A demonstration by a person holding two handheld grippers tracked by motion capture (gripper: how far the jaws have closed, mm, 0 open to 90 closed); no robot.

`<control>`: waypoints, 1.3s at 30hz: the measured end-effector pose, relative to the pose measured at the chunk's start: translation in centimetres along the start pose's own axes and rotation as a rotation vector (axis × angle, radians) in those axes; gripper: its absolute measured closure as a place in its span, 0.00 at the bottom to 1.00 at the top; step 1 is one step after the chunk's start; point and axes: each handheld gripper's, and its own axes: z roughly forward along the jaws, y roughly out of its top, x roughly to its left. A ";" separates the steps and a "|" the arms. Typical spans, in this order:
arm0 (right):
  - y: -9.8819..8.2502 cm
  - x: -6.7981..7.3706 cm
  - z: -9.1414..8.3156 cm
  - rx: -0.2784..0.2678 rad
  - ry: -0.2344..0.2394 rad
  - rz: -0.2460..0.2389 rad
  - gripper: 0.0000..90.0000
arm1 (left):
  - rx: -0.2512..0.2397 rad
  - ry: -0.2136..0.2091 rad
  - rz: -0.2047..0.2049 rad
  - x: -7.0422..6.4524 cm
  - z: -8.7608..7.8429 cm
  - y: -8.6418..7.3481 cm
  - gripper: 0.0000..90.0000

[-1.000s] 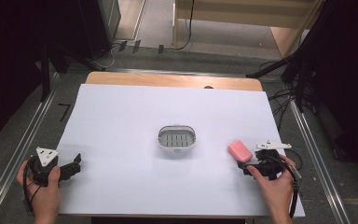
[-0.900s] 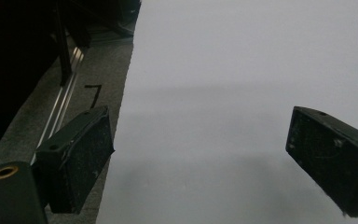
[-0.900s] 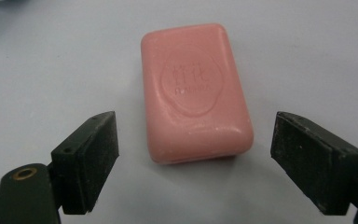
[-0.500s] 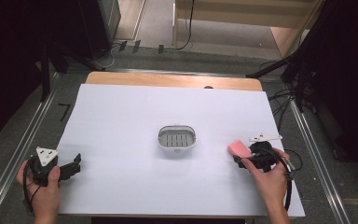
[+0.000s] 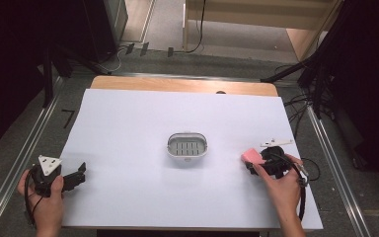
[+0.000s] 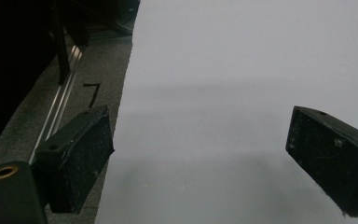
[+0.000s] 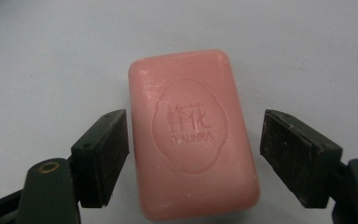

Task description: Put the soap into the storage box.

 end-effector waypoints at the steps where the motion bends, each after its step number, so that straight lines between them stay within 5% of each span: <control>1: 0.0 0.1 0.2 0.003 -0.005 0.004 0.28 | 0.000 0.000 0.000 0.0 0.0 0.0 0.09; 10: 0.1 0.1 0.8 0.021 0.004 -0.013 0.43 | 0.000 0.000 0.001 0.0 0.0 0.0 0.09; 17: 0.1 0.2 0.6 0.023 -0.005 -0.044 0.43 | 0.000 -0.003 0.000 0.0 0.0 0.0 0.09; 39: 2.4 2.4 -0.2 -0.049 0.097 -0.252 0.43 | -0.004 -0.011 -0.011 0.2 0.0 0.0 0.09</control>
